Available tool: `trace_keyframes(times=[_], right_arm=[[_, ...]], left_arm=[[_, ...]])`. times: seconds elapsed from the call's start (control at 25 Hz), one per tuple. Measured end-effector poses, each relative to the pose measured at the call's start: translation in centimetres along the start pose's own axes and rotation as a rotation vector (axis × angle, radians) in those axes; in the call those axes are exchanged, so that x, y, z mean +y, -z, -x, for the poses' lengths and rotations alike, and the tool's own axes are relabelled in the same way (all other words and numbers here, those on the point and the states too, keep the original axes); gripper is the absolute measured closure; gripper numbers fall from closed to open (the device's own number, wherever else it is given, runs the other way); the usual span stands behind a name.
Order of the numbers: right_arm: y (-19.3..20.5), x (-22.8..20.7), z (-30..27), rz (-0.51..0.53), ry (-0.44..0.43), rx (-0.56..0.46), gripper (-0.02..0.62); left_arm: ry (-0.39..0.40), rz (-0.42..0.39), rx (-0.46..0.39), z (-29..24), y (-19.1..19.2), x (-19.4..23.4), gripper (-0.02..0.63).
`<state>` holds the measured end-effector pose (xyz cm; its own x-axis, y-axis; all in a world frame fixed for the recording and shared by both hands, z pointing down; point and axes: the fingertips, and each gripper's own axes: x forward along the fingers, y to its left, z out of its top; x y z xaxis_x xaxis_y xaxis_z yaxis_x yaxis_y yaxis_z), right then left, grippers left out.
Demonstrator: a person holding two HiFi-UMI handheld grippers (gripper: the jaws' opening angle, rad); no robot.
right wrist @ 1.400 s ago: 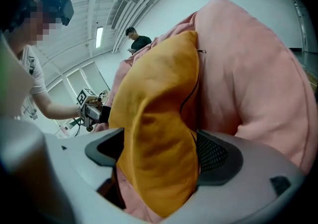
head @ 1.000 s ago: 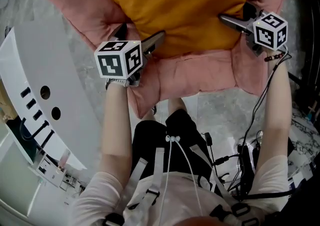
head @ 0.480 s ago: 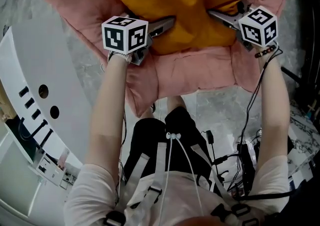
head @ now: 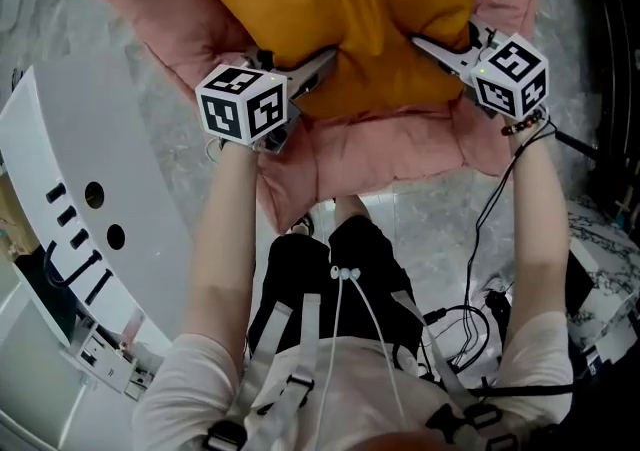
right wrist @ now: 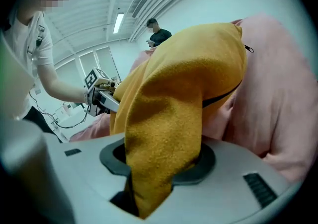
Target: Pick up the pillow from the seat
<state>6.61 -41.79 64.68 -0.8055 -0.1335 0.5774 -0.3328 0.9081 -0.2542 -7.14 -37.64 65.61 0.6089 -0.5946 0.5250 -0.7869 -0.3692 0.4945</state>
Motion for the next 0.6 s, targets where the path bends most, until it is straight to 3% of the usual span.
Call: trace_keyframes(times=[0.28, 0.6], right_arm=[[-6.6, 4.5, 6.0, 0.051, 0.061, -0.110, 0.405], [-19.7, 8.4, 15.3, 0.160, 0.159, -0.310, 0.399]], left_arm=[[-0.009, -0.080, -0.122, 6.1, -5.7, -5.6, 0.307], [-0.007, -0.296, -0.344, 14.8, -19.5, -13.7, 0.307]])
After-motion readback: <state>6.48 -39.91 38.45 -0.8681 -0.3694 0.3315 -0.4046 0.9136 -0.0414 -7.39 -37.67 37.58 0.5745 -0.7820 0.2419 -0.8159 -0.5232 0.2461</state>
